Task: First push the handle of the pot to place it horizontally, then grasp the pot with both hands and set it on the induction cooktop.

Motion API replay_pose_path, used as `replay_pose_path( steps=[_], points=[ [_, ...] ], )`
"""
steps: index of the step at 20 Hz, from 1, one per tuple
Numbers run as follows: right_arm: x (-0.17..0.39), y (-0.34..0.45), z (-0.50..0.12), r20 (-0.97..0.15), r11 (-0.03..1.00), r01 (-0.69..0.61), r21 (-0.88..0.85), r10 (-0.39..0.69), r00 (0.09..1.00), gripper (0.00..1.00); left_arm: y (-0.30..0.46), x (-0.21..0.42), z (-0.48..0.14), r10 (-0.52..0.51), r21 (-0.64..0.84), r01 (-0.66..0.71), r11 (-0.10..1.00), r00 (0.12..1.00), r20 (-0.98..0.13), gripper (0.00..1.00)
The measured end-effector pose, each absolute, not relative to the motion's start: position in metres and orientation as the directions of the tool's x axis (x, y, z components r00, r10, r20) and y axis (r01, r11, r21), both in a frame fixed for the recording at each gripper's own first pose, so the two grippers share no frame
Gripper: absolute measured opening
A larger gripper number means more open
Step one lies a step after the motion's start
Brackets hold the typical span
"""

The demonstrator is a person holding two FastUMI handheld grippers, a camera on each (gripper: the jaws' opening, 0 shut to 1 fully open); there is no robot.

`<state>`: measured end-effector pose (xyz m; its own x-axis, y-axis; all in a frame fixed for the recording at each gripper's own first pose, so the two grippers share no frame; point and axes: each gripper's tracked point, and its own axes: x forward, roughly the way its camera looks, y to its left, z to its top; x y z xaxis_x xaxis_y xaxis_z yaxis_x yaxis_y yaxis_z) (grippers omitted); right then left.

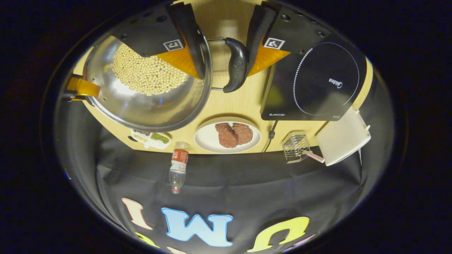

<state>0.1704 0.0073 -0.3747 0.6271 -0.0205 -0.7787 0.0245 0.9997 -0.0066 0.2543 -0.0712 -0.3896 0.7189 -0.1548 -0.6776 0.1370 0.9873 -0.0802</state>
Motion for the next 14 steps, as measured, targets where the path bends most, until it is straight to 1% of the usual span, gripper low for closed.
replay_pose_path(
  steps=[2,4,5,6,8,10,11,12,13,14],
  points=[
    [0.169,0.008,-0.363,-0.773,0.999,0.033,-0.004,-0.024,0.634,0.47,-0.069,0.255,-0.376,-0.160,-0.084,0.140,0.987,0.732,-0.662,0.64],
    [0.170,0.010,-0.347,-0.759,0.999,0.035,0.000,-0.023,0.651,0.46,-0.066,0.258,-0.362,-0.165,-0.092,0.138,0.986,0.745,-0.646,0.72],
    [0.171,0.013,-0.339,-0.752,0.999,0.033,-0.001,-0.022,0.659,0.47,-0.061,0.258,-0.355,-0.167,-0.098,0.135,0.986,0.752,-0.638,0.72],
    [0.173,0.017,-0.332,-0.745,1.000,0.030,-0.004,-0.023,0.667,0.47,-0.056,0.260,-0.348,-0.169,-0.101,0.135,0.986,0.758,-0.630,0.63],
    [0.173,0.029,-0.323,-0.739,1.000,0.028,0.000,-0.018,0.674,0.47,-0.040,0.261,-0.337,-0.163,-0.100,0.128,0.987,0.765,-0.623,0.63],
    [0.174,0.046,-0.318,-0.735,1.000,0.017,0.009,-0.005,0.678,0.47,-0.021,0.260,-0.330,-0.151,-0.091,0.120,0.989,0.774,-0.615,0.72],
    [0.174,0.055,-0.316,-0.735,1.000,0.013,0.014,0.001,0.679,0.47,-0.011,0.260,-0.327,-0.143,-0.084,0.115,0.990,0.777,-0.613,0.68],
    [0.174,0.064,-0.313,-0.735,1.000,0.009,0.017,0.006,0.678,0.47,0.000,0.259,-0.325,-0.136,-0.081,0.109,0.991,0.780,-0.611,0.68],
    [0.175,0.072,-0.314,-0.734,1.000,0.003,0.019,0.012,0.679,0.47,0.011,0.258,-0.324,-0.129,-0.078,0.102,0.992,0.780,-0.612,0.63],
    [0.175,0.082,-0.311,-0.733,1.000,-0.003,0.020,0.017,0.681,0.47,0.022,0.257,-0.324,-0.124,-0.080,0.095,0.992,0.782,-0.611,0.72]
  ],
)
